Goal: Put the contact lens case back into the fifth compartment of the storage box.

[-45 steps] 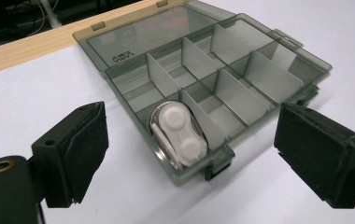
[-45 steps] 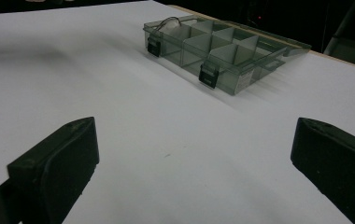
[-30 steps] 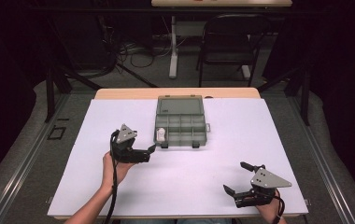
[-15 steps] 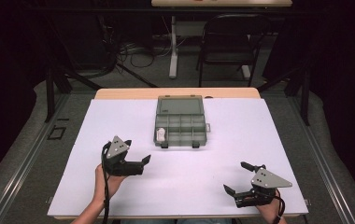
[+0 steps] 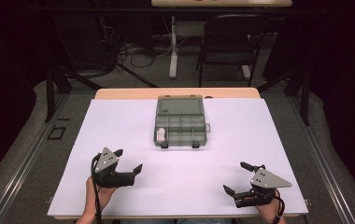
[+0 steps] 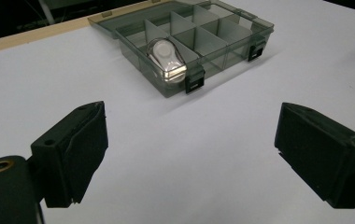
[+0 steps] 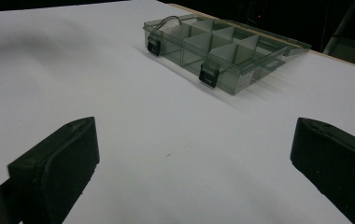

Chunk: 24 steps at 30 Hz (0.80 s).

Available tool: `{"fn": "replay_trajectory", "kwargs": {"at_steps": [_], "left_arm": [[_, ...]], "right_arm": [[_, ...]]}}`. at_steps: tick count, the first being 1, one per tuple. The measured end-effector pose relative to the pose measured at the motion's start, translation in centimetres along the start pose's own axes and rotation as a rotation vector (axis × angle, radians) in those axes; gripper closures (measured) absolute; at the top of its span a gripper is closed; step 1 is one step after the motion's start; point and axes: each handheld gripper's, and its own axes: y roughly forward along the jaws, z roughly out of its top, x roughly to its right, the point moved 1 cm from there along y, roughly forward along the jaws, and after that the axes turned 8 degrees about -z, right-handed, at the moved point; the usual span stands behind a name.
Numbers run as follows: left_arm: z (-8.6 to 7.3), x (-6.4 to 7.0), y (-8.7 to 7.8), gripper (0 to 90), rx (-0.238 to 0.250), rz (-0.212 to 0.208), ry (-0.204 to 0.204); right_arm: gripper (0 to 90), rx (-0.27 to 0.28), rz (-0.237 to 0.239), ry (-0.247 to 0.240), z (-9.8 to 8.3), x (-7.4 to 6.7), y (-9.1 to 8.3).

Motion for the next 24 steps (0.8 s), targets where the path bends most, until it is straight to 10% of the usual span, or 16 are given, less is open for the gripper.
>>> {"fn": "replay_trajectory", "kwargs": {"at_steps": [24], "left_arm": [[-4.3,0.1,-2.6,9.6,0.062,0.027,-0.021]], "right_arm": [[1.0,-0.004,0.002,0.001,0.0,-0.1,0.0]]}}
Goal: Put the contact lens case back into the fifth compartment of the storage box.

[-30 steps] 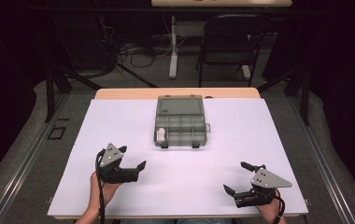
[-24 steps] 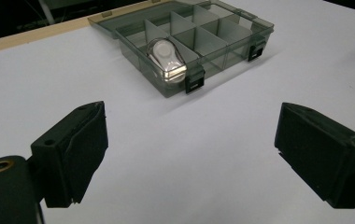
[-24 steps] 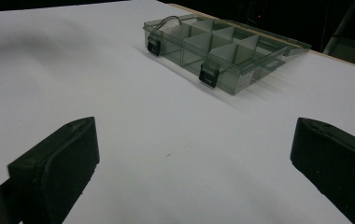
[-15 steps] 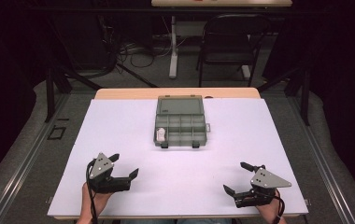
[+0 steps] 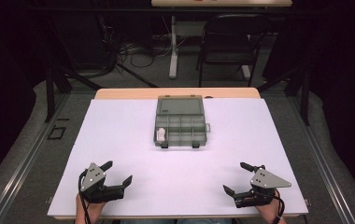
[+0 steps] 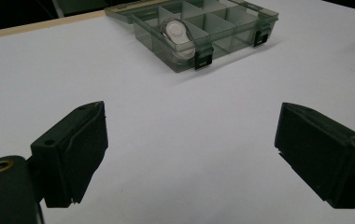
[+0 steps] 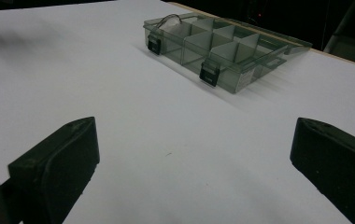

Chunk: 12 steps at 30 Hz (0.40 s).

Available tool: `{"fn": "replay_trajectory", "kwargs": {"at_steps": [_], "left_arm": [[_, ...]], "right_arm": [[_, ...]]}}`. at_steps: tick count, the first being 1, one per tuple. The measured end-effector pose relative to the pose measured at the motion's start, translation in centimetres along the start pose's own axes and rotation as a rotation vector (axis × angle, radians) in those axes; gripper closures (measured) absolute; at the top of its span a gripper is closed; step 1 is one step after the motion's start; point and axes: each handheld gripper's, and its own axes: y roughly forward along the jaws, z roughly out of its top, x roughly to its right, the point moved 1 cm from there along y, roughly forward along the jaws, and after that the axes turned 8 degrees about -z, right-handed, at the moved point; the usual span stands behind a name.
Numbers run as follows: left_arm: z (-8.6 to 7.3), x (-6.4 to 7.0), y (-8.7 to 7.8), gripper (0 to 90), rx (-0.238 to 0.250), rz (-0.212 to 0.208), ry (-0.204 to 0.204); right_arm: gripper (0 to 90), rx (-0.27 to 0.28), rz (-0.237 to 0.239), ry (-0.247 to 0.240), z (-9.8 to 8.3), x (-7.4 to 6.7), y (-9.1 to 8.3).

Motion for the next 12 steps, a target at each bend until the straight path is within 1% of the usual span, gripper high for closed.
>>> {"fn": "replay_trajectory", "kwargs": {"at_steps": [2,4,5,7,8,10,11,12], "left_arm": [[-0.3,0.0,-0.2,9.6,0.015,0.012,0.010],[-0.6,0.0,-0.4,9.6,0.030,0.009,0.017],[-0.8,0.1,-0.3,9.6,0.038,0.012,0.016],[-1.3,0.1,-0.3,9.6,0.056,0.018,0.027],[-1.6,0.2,-0.2,9.6,0.058,0.022,0.031],[-1.7,0.2,0.0,9.6,0.050,0.014,0.032],[-1.7,0.2,-0.1,9.6,0.052,0.012,0.035],[-1.6,0.2,-0.2,9.6,0.060,0.019,0.043]], "right_arm": [[1.0,-0.001,0.000,0.001,0.0,0.0,0.0],[1.0,-0.006,0.001,0.002,0.0,0.1,0.0],[1.0,-0.008,0.002,0.002,-0.1,0.1,0.1],[1.0,-0.008,0.001,0.001,-0.1,0.1,0.1],[1.0,-0.006,0.001,0.000,-0.1,0.1,0.1],[1.0,-0.006,0.001,0.003,-0.1,0.0,0.1],[1.0,-0.005,0.002,0.003,-0.1,0.0,0.1],[1.0,-0.007,0.002,0.003,-0.1,0.0,0.1]]}}
